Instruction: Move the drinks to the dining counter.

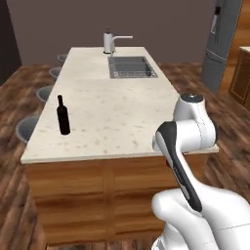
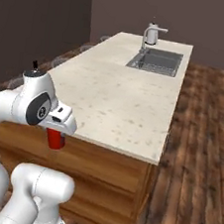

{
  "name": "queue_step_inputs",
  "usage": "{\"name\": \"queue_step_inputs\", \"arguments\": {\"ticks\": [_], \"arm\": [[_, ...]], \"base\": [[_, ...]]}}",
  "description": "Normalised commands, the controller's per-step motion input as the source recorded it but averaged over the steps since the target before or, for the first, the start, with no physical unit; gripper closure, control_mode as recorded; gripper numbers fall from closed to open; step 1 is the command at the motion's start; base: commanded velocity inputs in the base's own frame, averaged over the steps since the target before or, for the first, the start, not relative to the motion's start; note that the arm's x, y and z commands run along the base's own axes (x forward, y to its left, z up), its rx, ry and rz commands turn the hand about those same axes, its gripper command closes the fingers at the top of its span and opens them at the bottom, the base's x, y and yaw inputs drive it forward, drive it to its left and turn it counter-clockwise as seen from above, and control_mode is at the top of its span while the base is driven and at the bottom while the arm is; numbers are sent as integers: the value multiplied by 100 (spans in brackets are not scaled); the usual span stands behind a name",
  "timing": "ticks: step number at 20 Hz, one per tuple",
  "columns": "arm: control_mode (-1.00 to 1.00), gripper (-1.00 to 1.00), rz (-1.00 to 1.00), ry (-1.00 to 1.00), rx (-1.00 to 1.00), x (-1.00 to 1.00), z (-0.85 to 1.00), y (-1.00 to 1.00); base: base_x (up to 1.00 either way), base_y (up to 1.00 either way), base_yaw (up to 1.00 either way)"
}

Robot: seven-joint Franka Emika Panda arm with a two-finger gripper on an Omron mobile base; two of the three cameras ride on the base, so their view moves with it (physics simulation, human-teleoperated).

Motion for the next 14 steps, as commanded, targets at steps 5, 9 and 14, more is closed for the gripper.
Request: {"name": "queue_step_inputs", "arguments": {"ticks": [5, 9, 14], "arm": [[100, 100, 0, 0, 0, 0, 0, 0], [100, 100, 0, 0, 0, 0, 0, 0], [100, 100, 0, 0, 0, 0, 0, 0]], "base": [[15, 99, -59], [29, 100, -27], [39, 83, 6]]}}
